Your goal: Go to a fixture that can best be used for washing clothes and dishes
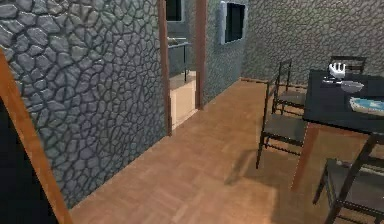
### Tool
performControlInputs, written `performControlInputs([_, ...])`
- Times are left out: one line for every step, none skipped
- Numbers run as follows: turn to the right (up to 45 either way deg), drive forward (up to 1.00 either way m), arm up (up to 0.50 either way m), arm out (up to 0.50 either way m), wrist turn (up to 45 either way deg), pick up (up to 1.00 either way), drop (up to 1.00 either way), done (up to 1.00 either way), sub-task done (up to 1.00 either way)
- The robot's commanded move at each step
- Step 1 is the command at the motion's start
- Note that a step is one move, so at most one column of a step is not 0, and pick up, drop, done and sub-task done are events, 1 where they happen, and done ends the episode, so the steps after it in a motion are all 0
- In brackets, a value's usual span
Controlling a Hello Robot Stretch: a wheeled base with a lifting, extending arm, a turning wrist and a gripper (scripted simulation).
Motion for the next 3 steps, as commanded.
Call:
performControlInputs([0.0,1.00,0.00,0.00,0.0,0.00,0.00,0.00,0.00])
performControlInputs([3.0,0.00,0.00,0.00,0.0,0.00,0.00,0.00,0.00])
performControlInputs([0.0,1.00,0.00,0.00,0.0,0.00,0.00,0.00,0.00])
